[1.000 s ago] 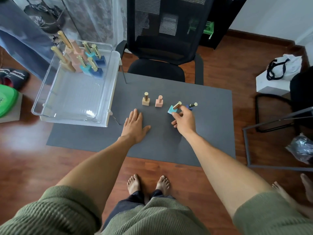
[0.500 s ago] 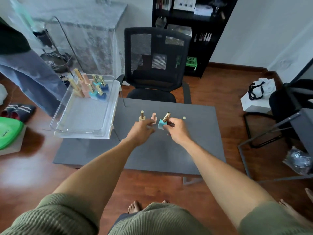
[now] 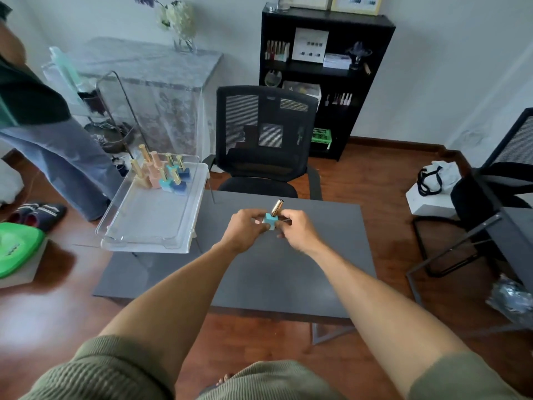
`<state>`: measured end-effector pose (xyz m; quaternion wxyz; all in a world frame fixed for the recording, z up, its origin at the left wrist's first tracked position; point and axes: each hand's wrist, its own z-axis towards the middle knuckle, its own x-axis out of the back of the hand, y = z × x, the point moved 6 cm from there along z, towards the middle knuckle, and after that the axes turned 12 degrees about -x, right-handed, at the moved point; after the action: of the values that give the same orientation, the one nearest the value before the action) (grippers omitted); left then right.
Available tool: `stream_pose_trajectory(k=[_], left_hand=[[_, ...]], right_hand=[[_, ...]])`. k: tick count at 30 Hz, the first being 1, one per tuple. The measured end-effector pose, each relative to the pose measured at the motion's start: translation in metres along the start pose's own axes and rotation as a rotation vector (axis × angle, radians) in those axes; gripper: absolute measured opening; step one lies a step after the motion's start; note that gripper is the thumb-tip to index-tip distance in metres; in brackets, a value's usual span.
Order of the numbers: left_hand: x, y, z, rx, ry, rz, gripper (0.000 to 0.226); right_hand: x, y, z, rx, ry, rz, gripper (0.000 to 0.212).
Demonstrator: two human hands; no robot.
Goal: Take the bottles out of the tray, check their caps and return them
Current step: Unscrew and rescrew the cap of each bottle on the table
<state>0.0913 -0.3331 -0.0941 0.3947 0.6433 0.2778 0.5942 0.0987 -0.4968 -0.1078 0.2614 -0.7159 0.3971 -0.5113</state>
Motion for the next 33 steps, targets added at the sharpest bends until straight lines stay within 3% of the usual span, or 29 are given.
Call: stream_pose_trajectory(k=[8, 14, 18, 25, 30, 33], left_hand=[[0.006, 0.002, 0.008, 0.026, -0.004, 0.075, 0.028], [0.011, 0.011, 0.02, 0.023, -0.043, 0.07, 0.022], [0.013, 0.016, 0.024, -0.002, -0.054, 0.078, 0.019], [0.022, 0.025, 0.037, -0.049, -0.081, 0.119, 0.026], [0.024, 0.032, 0.045, -0.075, -0.078, 0.143, 0.026], [0.022, 0.034, 0.046, -0.079, -0.078, 0.15, 0.026]], right_hand=[[0.02, -0.014, 0.002, 0.019, 0.005, 0.092, 0.042], [0.051, -0.039, 0.007, 0.103, 0.087, 0.044, 0.016], [0.057, -0.048, 0.01, 0.124, 0.088, -0.027, 0.011], [0.062, -0.057, 0.016, 0.171, 0.047, -0.094, 0.022], [0.068, -0.059, 0.019, 0.144, 0.073, -0.095, 0.01], [0.071, -0.057, 0.021, 0.116, 0.106, -0.128, 0.022]])
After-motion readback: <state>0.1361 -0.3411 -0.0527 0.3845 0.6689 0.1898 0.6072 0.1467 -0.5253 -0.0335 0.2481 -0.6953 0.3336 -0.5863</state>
